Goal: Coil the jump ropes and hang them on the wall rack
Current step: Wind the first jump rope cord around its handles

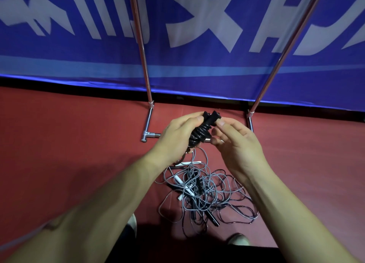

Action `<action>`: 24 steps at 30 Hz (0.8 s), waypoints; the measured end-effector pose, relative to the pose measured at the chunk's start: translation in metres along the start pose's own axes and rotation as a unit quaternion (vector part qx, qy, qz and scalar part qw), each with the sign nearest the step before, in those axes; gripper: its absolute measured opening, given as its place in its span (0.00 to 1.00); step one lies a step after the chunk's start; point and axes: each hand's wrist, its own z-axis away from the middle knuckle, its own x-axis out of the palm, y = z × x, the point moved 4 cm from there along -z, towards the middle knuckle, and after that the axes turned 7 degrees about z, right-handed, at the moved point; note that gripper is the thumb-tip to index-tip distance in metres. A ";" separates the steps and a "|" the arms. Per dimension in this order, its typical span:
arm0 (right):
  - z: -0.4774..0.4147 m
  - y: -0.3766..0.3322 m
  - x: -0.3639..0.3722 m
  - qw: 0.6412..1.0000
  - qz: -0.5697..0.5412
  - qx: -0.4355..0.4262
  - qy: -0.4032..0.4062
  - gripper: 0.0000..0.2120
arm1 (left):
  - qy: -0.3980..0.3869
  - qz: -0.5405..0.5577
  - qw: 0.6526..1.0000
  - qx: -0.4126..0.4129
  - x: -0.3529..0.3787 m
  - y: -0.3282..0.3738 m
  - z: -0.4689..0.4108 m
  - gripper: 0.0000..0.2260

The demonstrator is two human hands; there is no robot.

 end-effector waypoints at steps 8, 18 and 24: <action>0.000 -0.004 -0.002 0.999 0.037 -0.029 0.002 0.06 | 0.008 -0.167 0.984 0.066 -0.002 0.005 0.004 0.17; -0.003 -0.017 -0.012 0.991 0.067 -0.086 -0.078 0.17 | 0.009 -0.193 0.976 0.103 -0.002 0.012 0.012 0.19; -0.001 -0.028 -0.016 0.973 0.183 -0.141 -0.025 0.11 | 0.014 -0.198 0.975 0.098 -0.002 0.013 0.016 0.18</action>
